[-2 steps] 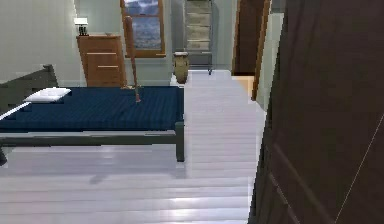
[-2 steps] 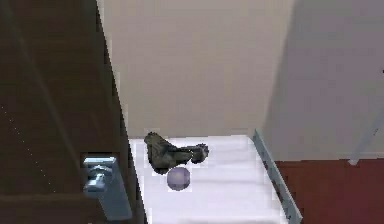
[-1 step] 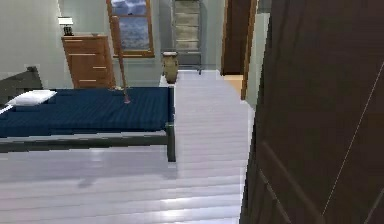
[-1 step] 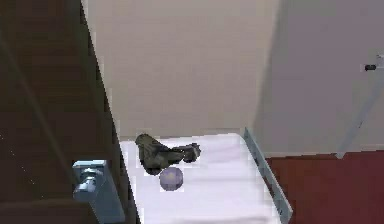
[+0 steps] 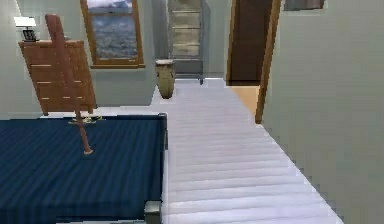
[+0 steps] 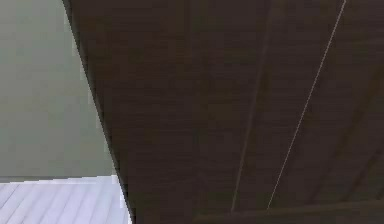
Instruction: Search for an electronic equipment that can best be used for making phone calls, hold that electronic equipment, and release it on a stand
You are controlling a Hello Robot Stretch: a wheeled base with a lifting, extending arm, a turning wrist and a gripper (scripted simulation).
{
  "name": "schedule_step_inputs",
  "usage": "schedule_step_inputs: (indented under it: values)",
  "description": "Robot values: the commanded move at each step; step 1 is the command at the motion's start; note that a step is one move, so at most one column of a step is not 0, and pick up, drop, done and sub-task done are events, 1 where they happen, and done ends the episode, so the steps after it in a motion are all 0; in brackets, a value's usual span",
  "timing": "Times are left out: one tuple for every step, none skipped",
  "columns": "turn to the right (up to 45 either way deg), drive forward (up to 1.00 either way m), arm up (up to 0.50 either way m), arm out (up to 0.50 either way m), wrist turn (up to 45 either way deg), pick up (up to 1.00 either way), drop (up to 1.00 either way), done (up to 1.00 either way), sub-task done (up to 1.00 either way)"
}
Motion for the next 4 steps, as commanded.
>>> schedule_step_inputs:
  values:
    - [0.0,0.2,0.0,0.0,0.0,0.0,0.0,0.0,0.0]
    - [6.0,0.0,0.0,0.0,0.0,0.0,0.0,0.0,0.0]
    - [0.0,1.0,0.0,0.0,0.0,0.0,0.0,0.0,0.0]
    - [0.0,1.0,0.0,0.0,0.0,0.0,0.0,0.0,0.0]
